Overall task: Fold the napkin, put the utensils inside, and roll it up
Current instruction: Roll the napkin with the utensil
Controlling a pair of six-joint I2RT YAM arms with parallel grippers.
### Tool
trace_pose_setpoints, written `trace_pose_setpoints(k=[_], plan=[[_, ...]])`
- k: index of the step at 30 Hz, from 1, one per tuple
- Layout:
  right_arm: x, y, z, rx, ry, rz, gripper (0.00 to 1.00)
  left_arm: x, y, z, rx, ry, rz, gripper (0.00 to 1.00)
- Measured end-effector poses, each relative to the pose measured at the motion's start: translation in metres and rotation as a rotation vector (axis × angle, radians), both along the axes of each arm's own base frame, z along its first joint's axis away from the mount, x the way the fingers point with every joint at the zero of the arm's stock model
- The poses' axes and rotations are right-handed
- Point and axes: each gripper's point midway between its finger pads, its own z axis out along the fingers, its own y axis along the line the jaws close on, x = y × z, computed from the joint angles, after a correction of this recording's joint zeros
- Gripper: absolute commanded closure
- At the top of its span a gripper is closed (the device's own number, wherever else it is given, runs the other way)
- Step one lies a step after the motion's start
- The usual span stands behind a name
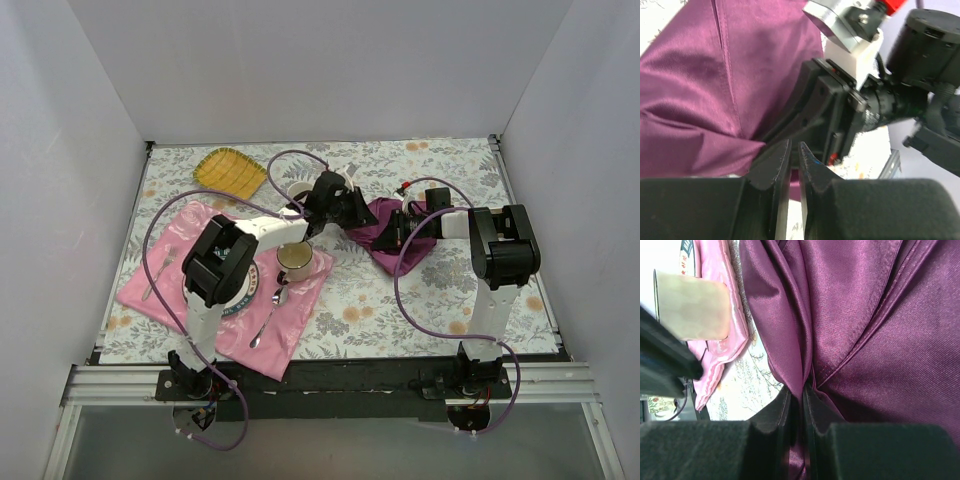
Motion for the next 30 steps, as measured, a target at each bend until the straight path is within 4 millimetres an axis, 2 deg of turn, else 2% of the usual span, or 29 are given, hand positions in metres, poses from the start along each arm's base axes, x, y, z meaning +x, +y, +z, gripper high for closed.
trace_pose_setpoints(k=[6, 10, 12, 16, 19, 22, 23, 26, 30], plan=[[-0.004, 0.0, 0.0, 0.0, 0.005, 0.001, 0.99, 0.005, 0.001, -0.028, 0.047, 0.011, 0.003, 0.91], [-0.006, -0.001, 0.0, -0.004, 0.005, 0.0, 0.99, 0.006, 0.003, -0.037, 0.069, 0.007, 0.004, 0.91], [-0.009, -0.002, 0.0, -0.009, 0.007, -0.002, 0.97, 0.007, 0.003, -0.041, 0.076, 0.0, 0.001, 0.92], [-0.012, -0.003, 0.001, -0.023, 0.011, -0.008, 0.9, 0.006, 0.004, -0.066, 0.108, 0.02, -0.007, 0.93], [-0.014, -0.003, 0.001, -0.053, 0.012, -0.012, 0.82, 0.006, 0.004, -0.081, 0.117, 0.03, -0.014, 0.93], [-0.015, -0.003, 0.002, -0.097, 0.003, -0.014, 0.68, 0.007, 0.002, -0.081, 0.106, 0.018, -0.02, 0.93], [-0.016, -0.003, 0.003, -0.116, 0.003, -0.013, 0.59, 0.007, 0.002, -0.081, 0.106, 0.013, -0.022, 0.93], [-0.019, -0.005, 0.007, -0.182, -0.002, -0.021, 0.47, 0.007, 0.002, -0.081, 0.107, 0.005, -0.028, 0.93], [-0.025, -0.012, 0.013, -0.282, -0.004, -0.035, 0.41, 0.006, 0.002, -0.082, 0.109, -0.001, -0.033, 0.93]])
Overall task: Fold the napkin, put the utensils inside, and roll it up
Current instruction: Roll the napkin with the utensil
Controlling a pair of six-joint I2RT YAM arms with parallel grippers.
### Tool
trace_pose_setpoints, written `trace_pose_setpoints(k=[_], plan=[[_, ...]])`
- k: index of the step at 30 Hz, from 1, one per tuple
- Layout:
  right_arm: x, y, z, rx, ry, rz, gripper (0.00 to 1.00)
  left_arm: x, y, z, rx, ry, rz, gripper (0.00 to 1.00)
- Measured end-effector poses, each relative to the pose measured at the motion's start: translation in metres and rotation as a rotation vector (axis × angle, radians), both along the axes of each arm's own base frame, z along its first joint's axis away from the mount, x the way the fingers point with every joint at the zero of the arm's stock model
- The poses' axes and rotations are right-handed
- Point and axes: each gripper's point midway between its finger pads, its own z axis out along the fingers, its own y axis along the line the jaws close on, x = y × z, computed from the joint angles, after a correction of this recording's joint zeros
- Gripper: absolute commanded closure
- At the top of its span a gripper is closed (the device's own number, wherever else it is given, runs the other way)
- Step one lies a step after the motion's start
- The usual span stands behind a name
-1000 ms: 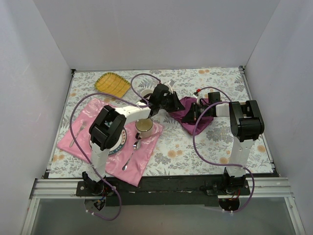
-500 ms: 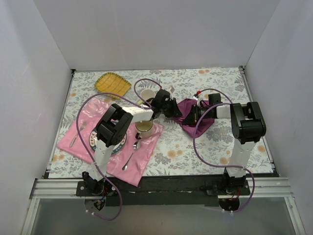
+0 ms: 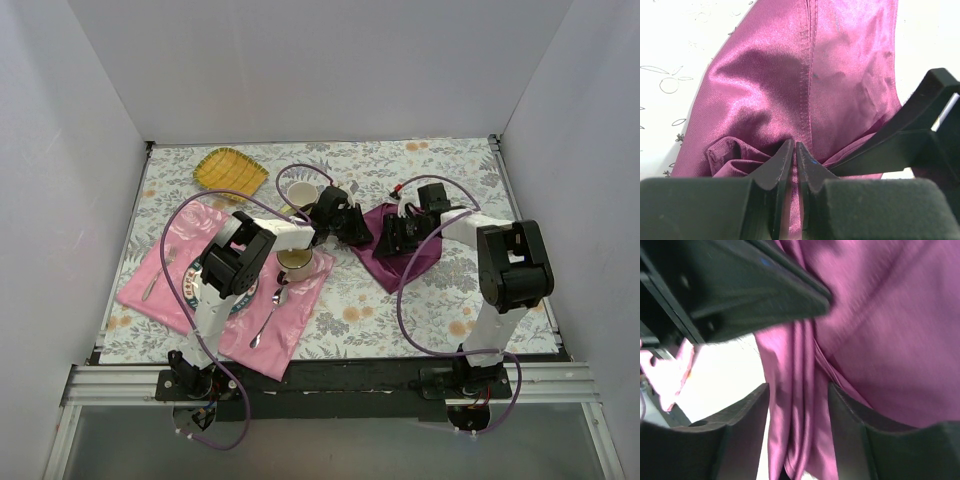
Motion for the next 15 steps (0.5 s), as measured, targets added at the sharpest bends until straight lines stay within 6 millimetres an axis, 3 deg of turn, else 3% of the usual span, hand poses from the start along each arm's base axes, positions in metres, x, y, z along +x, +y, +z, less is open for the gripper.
trace_pose_setpoints(k=[5, 8, 13, 15], plan=[[-0.011, -0.019, 0.001, -0.112, 0.019, -0.04, 0.4, -0.001, -0.001, 0.0, -0.002, -0.001, -0.007, 0.94], [-0.029, -0.026, -0.002, -0.139, 0.034, -0.049, 0.43, -0.002, -0.001, 0.0, -0.003, 0.001, -0.01, 0.94], [-0.051, -0.031, -0.007, -0.177, 0.032, -0.047, 0.65, -0.004, -0.002, 0.001, -0.005, 0.003, -0.017, 0.93], [-0.053, -0.032, -0.009, -0.187, 0.023, -0.048, 0.69, -0.005, -0.003, 0.0, -0.004, 0.004, -0.022, 0.94]])
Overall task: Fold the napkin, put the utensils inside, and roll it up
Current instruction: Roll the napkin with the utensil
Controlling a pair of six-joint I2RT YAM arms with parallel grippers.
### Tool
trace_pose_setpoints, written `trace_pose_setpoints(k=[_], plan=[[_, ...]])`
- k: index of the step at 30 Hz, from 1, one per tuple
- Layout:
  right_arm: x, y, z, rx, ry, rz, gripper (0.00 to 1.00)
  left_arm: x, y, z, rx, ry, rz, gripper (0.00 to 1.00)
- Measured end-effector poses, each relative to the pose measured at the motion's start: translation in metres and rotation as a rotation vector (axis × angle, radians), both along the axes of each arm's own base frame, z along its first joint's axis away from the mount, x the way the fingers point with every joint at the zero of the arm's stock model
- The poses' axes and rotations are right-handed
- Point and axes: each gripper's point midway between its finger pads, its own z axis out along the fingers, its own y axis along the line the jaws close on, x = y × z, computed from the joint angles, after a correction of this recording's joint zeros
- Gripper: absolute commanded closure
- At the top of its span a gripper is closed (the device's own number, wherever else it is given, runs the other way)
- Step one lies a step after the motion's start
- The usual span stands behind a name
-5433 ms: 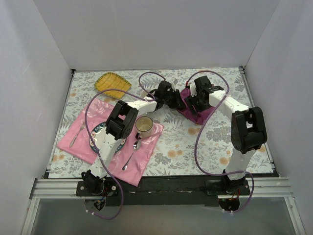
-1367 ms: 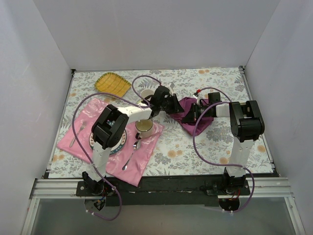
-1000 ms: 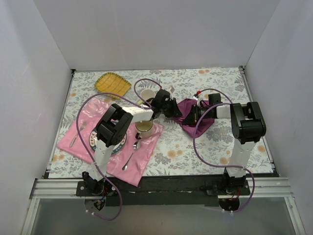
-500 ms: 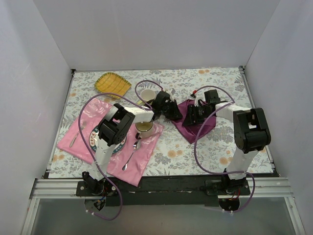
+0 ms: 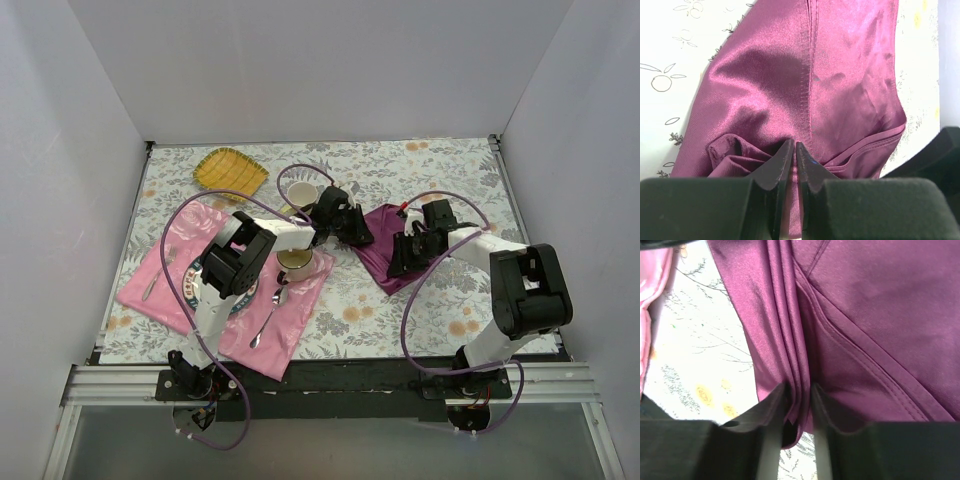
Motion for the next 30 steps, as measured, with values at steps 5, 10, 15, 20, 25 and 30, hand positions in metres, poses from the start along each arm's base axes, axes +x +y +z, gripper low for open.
trace_pose_setpoints(k=[5, 10, 15, 20, 25, 30], plan=[[-0.003, -0.006, -0.004, -0.029, -0.032, -0.015, 0.79, -0.002, -0.002, 0.002, 0.027, -0.003, -0.024, 0.91], [-0.002, -0.008, -0.006, -0.047, -0.038, -0.023, 0.8, 0.006, -0.013, 0.026, 0.035, -0.024, -0.058, 0.75], [0.0, -0.01, -0.006, -0.064, -0.026, -0.028, 0.8, 0.027, -0.034, 0.085, -0.01, -0.091, -0.078, 0.68], [0.001, -0.011, -0.007, -0.088, 0.001, -0.029, 0.79, 0.028, -0.037, 0.117, -0.038, -0.113, -0.085, 0.75], [0.007, -0.016, -0.007, -0.135, 0.001, -0.028, 0.77, -0.007, -0.013, 0.083, 0.008, -0.011, -0.099, 0.8], [0.015, -0.025, -0.007, -0.191, -0.036, -0.005, 0.75, -0.03, 0.004, 0.043, 0.057, 0.077, -0.107, 0.83]])
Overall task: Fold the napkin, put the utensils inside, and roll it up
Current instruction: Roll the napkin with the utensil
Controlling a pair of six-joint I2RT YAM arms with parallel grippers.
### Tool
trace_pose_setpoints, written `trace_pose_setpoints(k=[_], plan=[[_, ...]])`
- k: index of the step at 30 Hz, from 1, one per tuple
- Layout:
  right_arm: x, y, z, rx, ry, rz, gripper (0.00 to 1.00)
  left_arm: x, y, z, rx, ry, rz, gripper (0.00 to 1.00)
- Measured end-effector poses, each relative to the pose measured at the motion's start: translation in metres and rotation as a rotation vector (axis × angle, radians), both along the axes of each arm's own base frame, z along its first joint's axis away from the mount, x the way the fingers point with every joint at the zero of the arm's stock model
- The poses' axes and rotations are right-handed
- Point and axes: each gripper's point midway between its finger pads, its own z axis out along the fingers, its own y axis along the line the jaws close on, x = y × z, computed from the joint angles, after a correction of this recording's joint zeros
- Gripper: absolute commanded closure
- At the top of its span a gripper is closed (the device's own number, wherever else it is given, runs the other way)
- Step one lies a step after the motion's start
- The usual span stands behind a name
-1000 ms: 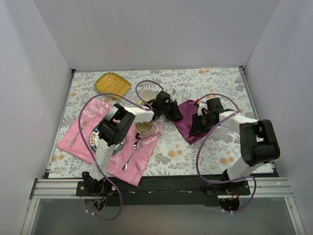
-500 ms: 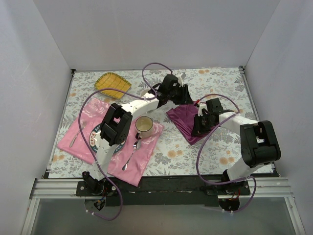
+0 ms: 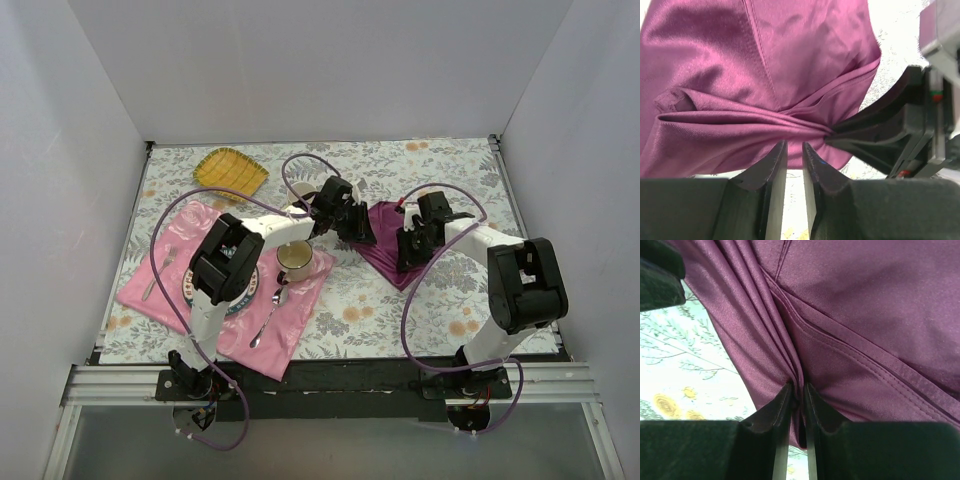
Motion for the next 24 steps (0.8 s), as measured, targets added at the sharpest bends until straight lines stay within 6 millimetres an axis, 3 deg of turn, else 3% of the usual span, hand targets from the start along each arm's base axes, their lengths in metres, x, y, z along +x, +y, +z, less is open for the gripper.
trace_pose_setpoints(k=[4, 11, 20, 24], plan=[[0.009, -0.006, 0.0, -0.042, -0.015, 0.021, 0.75, 0.002, 0.0, -0.001, -0.006, -0.015, 0.003, 0.84], [0.02, -0.018, 0.0, -0.117, -0.06, 0.035, 0.71, 0.024, 0.003, -0.001, -0.016, -0.06, 0.034, 0.85], [0.029, -0.037, 0.002, -0.229, -0.111, 0.016, 0.5, 0.041, 0.012, -0.037, 0.038, -0.058, 0.06, 0.86], [0.03, -0.039, 0.005, -0.304, -0.145, 0.032, 0.37, 0.044, 0.009, -0.036, 0.041, -0.08, 0.053, 0.86]])
